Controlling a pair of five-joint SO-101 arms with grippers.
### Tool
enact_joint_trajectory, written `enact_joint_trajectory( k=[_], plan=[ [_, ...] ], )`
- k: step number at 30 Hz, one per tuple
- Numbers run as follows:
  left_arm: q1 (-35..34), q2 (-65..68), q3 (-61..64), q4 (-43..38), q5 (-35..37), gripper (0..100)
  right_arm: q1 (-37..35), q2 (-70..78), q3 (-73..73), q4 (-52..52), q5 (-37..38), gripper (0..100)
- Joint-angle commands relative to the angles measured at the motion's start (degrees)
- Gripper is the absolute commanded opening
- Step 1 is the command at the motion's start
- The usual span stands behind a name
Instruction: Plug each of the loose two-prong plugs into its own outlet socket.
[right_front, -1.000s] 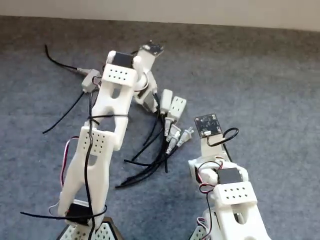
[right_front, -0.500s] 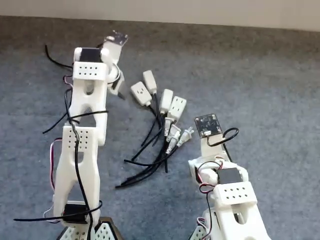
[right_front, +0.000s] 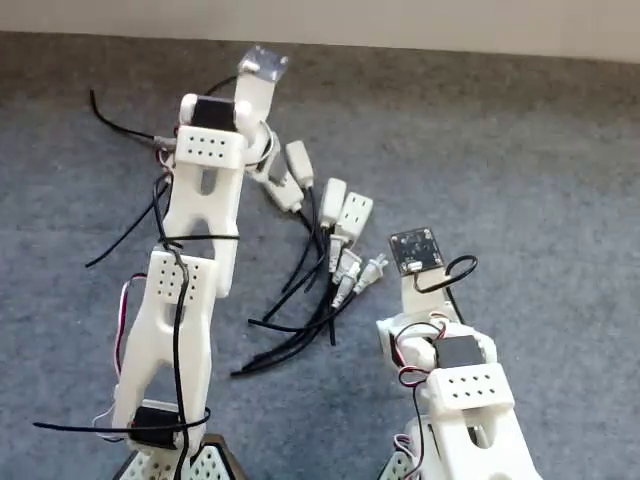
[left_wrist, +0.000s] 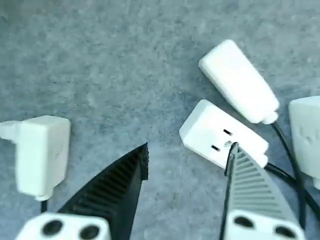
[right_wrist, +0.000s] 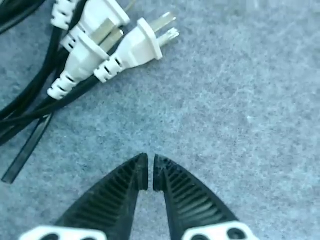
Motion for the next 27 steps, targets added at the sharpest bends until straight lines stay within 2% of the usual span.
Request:
enact_joint_trajectory(
  k=[1, 10, 15, 22, 27],
  plan=[
    [0.84, 3.03, -0.66, -1.41, 0.35, 26, 0.66, -1.10, -0.31, -0.75, 0.35, 3.3],
    [0.84, 6.02, -0.75, -2.90, 0.26, 27, 0.66, -1.19, -0.31, -0.75, 0.35, 3.3],
    [1.54, 3.47, -0.31, -2.64, 1.05, 37, 0.66, -1.19, -0.31, -0.75, 0.35, 3.3],
    [2.59, 1.63, -0.66, -0.79, 11.43, 32, 0.66, -1.19, -0.31, -0.75, 0.35, 3.3],
    [3.12, -0.92, -0.66, 1.32, 13.27, 31, 0.66, -1.19, -0.31, -0.75, 0.35, 3.3]
  ],
)
